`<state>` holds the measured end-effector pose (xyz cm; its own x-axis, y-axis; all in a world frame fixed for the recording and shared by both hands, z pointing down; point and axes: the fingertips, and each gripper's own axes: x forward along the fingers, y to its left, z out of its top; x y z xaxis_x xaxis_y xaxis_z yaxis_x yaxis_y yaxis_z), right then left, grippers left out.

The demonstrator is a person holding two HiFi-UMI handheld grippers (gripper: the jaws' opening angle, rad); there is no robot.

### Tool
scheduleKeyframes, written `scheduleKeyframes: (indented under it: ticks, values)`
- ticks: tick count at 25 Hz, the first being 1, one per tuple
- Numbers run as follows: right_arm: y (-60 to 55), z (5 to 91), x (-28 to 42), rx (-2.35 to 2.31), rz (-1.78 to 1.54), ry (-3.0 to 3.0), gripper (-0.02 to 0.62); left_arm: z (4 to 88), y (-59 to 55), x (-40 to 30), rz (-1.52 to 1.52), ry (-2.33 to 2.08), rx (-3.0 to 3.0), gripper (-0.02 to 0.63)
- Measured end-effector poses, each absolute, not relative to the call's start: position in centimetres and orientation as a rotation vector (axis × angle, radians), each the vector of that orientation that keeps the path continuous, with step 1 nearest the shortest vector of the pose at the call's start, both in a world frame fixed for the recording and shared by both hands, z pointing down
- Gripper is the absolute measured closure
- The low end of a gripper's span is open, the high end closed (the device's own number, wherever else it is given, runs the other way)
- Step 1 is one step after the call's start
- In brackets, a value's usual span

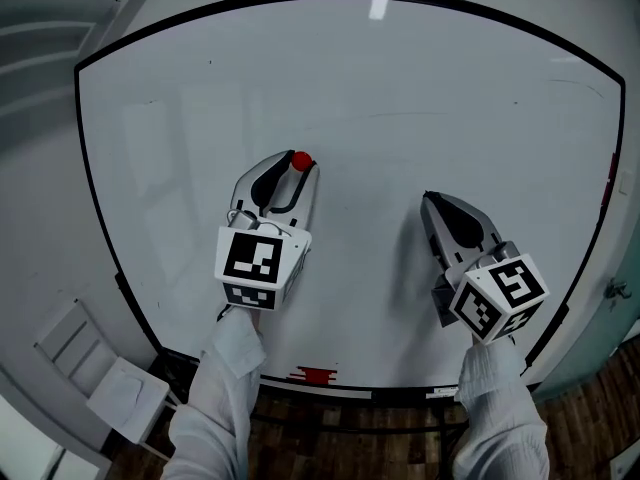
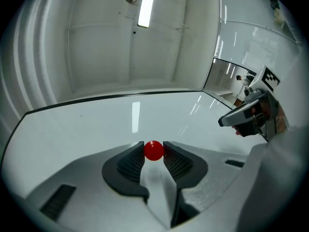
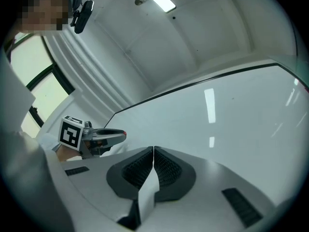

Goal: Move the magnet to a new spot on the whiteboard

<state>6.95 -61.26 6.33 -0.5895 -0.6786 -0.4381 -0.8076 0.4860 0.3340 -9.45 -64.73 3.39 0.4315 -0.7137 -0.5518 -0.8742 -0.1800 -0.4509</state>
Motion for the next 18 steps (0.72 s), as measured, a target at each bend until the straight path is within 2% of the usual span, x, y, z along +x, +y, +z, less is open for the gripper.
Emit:
scheduleKeyframes:
  ticks: [12, 18]
  values:
    - [-61.6, 3.1, 7.0, -1.23, 0.816, 2.488, 0.568, 1.0, -66.9, -9.2, 0.084, 1.452, -1.836, 0.482]
    - [-61.4, 3.2, 7.2, -1.237, 0.827, 2.483, 0.568, 1.3, -67.4, -9.4, 0.1, 1.454, -1.882, 0.482]
